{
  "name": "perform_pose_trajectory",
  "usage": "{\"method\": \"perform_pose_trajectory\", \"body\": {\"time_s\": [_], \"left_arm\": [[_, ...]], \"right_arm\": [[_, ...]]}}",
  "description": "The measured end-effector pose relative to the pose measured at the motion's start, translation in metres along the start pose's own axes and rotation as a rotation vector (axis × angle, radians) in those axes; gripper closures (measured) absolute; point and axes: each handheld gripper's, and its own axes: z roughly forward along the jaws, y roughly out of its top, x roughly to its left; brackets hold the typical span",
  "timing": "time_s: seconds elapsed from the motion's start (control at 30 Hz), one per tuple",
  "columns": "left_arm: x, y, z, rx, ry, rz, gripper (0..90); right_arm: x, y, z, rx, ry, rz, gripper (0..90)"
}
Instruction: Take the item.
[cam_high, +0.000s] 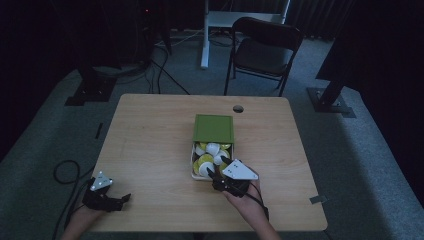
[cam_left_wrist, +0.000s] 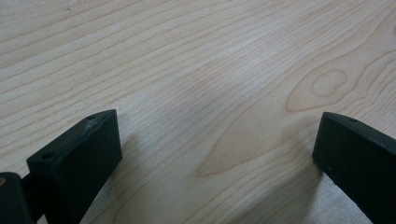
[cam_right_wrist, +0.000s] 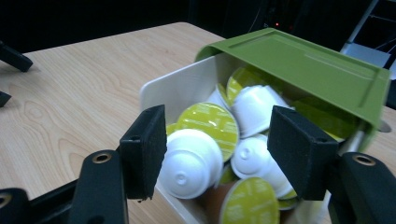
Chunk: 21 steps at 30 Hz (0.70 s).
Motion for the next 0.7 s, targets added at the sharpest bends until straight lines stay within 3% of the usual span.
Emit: {"method": "perform_pose_trajectory", "body": {"time_s": [0.4, 0.7], "left_arm": [[0.0, 0.0, 0.0, 0.0, 0.0, 0.0, 1.2], [0.0, 0.0, 0.0, 0.0, 0.0, 0.001, 1.2]], "right_arm": [[0.013, -0.011, 0.02, 0.023, -0.001, 0.059, 36.0], [0.018, -0.02, 0.03, 0.049, -0.024, 0.057, 36.8]]}}
